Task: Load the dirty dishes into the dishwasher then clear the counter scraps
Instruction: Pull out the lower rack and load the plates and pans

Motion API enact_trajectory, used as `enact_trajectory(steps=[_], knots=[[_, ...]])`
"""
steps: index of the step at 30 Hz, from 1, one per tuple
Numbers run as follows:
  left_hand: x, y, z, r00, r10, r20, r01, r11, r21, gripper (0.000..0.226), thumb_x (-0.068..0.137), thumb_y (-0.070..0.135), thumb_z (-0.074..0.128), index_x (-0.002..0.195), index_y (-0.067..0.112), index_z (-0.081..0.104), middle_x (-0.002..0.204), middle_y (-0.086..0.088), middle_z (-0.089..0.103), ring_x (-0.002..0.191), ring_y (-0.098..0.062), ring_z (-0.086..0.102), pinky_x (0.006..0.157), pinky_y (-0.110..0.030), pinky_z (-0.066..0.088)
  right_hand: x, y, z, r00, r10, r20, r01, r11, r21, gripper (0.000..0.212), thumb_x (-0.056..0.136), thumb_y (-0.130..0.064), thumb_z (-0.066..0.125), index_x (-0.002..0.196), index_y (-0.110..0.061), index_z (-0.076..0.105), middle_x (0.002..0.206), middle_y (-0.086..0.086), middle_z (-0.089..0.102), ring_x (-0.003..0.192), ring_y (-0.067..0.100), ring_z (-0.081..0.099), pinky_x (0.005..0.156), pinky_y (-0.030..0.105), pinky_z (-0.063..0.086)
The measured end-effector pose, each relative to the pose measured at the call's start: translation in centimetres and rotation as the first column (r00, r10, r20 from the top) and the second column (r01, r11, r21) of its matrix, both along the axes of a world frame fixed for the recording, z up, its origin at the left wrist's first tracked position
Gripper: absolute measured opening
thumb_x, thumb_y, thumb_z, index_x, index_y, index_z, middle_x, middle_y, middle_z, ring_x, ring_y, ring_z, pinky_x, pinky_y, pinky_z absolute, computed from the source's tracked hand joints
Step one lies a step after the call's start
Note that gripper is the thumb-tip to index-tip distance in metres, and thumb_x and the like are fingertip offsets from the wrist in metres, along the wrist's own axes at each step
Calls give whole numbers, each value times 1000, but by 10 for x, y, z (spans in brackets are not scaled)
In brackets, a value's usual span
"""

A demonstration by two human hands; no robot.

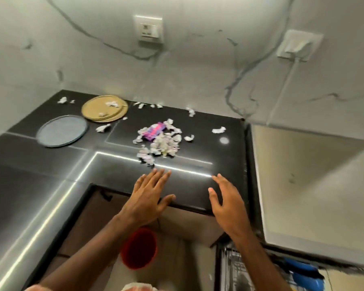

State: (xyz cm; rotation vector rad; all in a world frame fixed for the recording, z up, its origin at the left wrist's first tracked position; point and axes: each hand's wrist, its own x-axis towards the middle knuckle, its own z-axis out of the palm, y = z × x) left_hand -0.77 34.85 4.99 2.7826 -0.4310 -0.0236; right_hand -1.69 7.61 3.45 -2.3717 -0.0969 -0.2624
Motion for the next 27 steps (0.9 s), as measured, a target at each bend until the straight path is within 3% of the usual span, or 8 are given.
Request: enact_trajectory(steps=[3,5,7,14,18,23,27], knots=[[0,63,-2,993,108,-45,-105,993,54,83,93,79,27,155,47,-18,163,6,-31,148,-19,-36,122,-49,-15,25,67,-8,982,150,-119,-164,979,-123,71,102,-64,44,162,-33,24,173,-5,10,160,15,6,130,43,12],[2,86,-3,987,145,-72,-139,987,81,84,91,82,25,153,49,-21,161,5,-37,145,-19,-41,121,-51,-17,33,92,-11,958,191,-215,-232,955,-186,80,98,-75,33,164,-39,4,172,-10,-14,158,12,-16,129,43,-3],[4,111,-8,976,195,-98,-185,977,103,85,91,82,25,154,47,-19,161,5,-37,145,-20,-40,122,-52,-15,41,120,-11,933,238,-269,-296,935,-197,82,98,-76,32,164,-40,-2,170,-11,-21,156,12,-22,126,42,-9],[21,196,-27,927,307,-215,-289,951,115,85,94,73,37,162,30,9,169,-3,-14,154,-22,-19,123,-47,-4,72,214,-16,858,377,-349,-462,863,-205,84,102,-59,46,165,-32,-1,174,-3,-8,159,15,-10,130,42,0],[45,219,-37,887,362,-289,-336,932,136,80,97,62,46,161,25,16,169,-6,-7,156,-24,-10,124,-47,3,100,246,-14,789,444,-426,-570,787,-236,84,102,-50,54,166,-29,3,174,0,-4,160,17,-4,127,41,2],[80,245,-48,828,464,-316,-405,883,236,77,98,54,50,160,21,19,169,-11,-1,156,-28,1,124,-48,11,171,290,-24,746,469,-473,-659,621,-425,93,97,-47,64,165,-24,5,173,11,3,160,25,2,128,49,0],[113,266,-45,798,528,-292,-437,839,322,77,97,49,54,160,19,21,169,-12,0,156,-29,4,125,-48,13,233,330,-24,737,469,-487,-672,433,-600,115,84,-48,79,165,-21,2,172,17,0,160,33,1,128,56,-1]])
